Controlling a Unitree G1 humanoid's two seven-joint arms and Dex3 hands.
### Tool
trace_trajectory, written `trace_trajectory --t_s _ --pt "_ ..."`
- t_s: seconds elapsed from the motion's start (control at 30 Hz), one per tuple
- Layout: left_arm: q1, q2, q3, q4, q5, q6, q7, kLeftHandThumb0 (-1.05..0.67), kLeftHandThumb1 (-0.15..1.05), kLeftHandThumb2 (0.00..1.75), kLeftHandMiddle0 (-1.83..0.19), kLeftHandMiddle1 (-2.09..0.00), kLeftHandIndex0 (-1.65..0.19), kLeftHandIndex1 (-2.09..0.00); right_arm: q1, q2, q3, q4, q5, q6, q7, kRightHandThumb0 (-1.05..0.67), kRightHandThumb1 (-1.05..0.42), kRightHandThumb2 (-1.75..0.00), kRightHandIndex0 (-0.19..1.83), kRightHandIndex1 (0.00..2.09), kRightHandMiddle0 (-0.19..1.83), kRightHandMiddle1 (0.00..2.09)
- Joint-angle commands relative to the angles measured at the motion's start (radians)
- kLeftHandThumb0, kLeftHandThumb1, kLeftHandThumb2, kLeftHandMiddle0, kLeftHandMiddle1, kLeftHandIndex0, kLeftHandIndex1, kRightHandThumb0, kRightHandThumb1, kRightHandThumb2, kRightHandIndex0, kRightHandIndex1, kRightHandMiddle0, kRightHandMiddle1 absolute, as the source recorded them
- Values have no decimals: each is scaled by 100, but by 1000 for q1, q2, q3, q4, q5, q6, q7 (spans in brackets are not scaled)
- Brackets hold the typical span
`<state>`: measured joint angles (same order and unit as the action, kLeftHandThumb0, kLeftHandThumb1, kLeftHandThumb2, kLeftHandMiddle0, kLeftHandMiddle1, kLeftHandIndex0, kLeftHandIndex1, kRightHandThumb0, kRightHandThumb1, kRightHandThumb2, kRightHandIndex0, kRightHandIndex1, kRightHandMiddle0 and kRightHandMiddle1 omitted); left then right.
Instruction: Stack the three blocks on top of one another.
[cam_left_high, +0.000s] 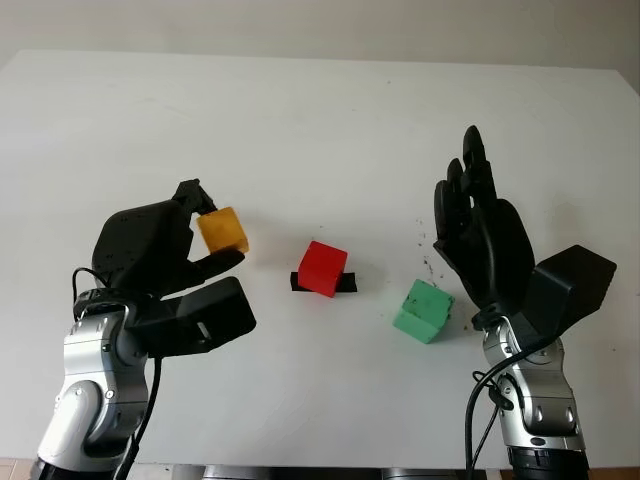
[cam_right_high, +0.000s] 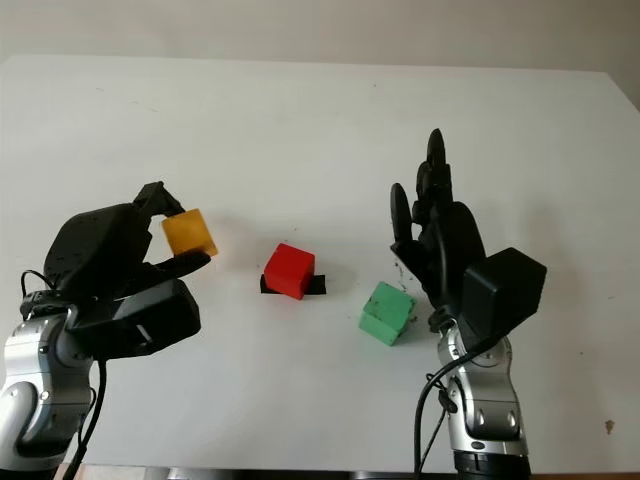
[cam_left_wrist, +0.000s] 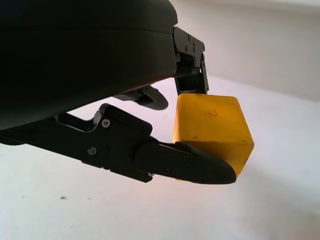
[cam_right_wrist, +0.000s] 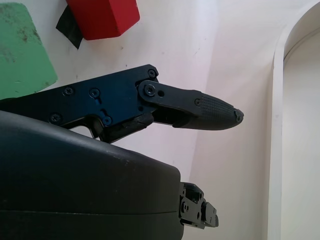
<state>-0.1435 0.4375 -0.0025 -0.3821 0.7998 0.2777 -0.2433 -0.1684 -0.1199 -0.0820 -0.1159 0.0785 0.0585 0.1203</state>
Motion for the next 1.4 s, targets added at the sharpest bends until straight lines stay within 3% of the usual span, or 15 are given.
trace_trajectory --t_s 0.0,0.27,0.43,0.57,0.73,1.0,1.17,1.37 --pt "-11 24 38 -30 -69 -30 -19 -37 105 14 -42 -20 -26 -140 8 -10 1 -1 -7 -10 1 -60 -105 -60 -19 0 -19 0" --pt "-117 129 115 -5 -348 -67 -184 -39 105 15 -34 -9 -28 -141 5 -8 5 4 -11 -9 4 -61 -105 -60 -19 0 -19 0" --pt "-228 207 102 104 -472 -143 -267 -38 105 15 -22 -3 -35 -128 6 -6 9 -1 -18 -1 0 -63 -105 -59 -19 0 -19 0" --pt "-303 212 66 212 -564 -243 -316 -38 105 16 -16 -4 -31 -135 9 -5 12 -3 -14 -3 8 -63 -105 -60 -19 0 -19 0" --pt "-376 199 -3 324 -588 -342 -340 -38 105 14 -14 -5 -30 -135 17 -6 16 -14 -19 5 9 -63 -105 -60 -19 0 -19 0" --pt "-442 154 -93 388 -588 -360 -356 -42 105 18 -11 -5 -26 -145 22 -5 17 -11 -20 -3 11 -64 -105 -59 -19 0 -19 0" --pt "-471 129 -128 463 -605 -425 -375 -39 105 16 -9 -5 -22 -150 24 -4 19 -6 -19 -16 14 -64 -105 -59 -19 0 -19 0" --pt "-495 113 -159 490 -598 -416 -391 -41 105 17 -10 -6 -24 -142 27 -1 20 -21 -17 10 8 -65 -105 -58 -19 0 -19 0"
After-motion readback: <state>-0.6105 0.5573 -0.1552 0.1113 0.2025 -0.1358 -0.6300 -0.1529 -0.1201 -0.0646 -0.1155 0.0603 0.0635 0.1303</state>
